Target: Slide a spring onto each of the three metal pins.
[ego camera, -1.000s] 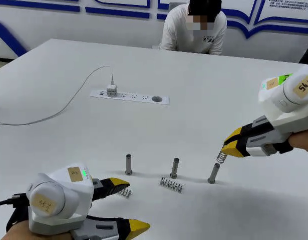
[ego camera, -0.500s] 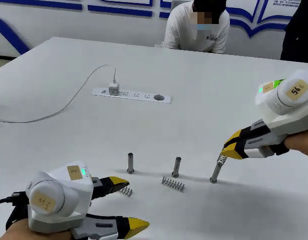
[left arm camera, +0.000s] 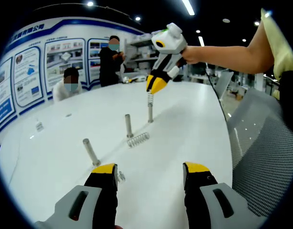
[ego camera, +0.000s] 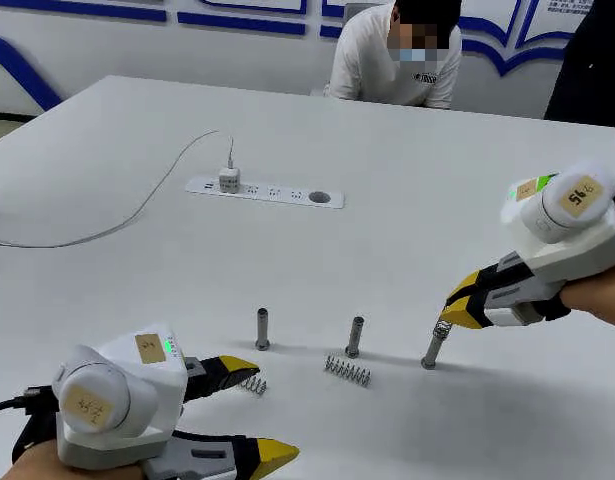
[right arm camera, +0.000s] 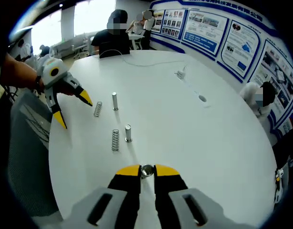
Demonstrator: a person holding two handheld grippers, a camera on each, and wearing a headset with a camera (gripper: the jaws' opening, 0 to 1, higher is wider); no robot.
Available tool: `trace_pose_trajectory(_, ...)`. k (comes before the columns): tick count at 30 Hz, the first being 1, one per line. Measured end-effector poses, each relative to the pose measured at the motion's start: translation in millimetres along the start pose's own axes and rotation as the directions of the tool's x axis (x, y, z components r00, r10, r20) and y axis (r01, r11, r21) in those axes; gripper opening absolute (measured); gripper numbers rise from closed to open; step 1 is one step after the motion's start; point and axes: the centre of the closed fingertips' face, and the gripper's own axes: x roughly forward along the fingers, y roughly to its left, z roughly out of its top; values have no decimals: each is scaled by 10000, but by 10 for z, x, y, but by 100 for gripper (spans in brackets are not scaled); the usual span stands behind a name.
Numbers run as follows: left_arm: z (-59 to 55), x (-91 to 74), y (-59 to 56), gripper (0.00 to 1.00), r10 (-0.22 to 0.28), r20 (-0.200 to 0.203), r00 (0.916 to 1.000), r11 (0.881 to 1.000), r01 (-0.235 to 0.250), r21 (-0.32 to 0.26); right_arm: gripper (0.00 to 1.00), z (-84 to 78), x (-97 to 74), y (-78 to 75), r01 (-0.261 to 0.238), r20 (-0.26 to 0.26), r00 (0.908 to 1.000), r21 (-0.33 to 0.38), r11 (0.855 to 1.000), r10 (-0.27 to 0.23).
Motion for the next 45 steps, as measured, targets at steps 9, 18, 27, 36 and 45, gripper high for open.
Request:
trace_pose_trajectory(9, -9, -7, 2, 56, 32, -29, 10000, 10000, -32, -17, 12, -131, 177, 4, -66, -255, 9997, 208, 9998, 71)
trace_pose_trajectory(18, -11, -15, 2, 56, 70, -38, 10000, 10000, -70, -31, 12, -257, 319, 17, -44, -472, 9989, 290, 9996, 57)
trace_pose_trajectory(27, -26, -18, 2, 56, 99, -44, 9999, 9999, -99, -74, 12, -286, 345, 9, -28, -491, 9988, 377, 9993, 47)
trace_pose_trajectory(36, -17, -13, 6, 56, 101, -19, 9999, 9999, -101, -69, 12, -296, 357, 5, 14, -467, 9989, 388, 9992, 4)
trace_pose_trajectory(45, -10, -12, 12, 56, 109, -4, 9999, 9999, -109, -55, 17, -303, 341, -4, 96, -333, 9994, 489, 9988, -80)
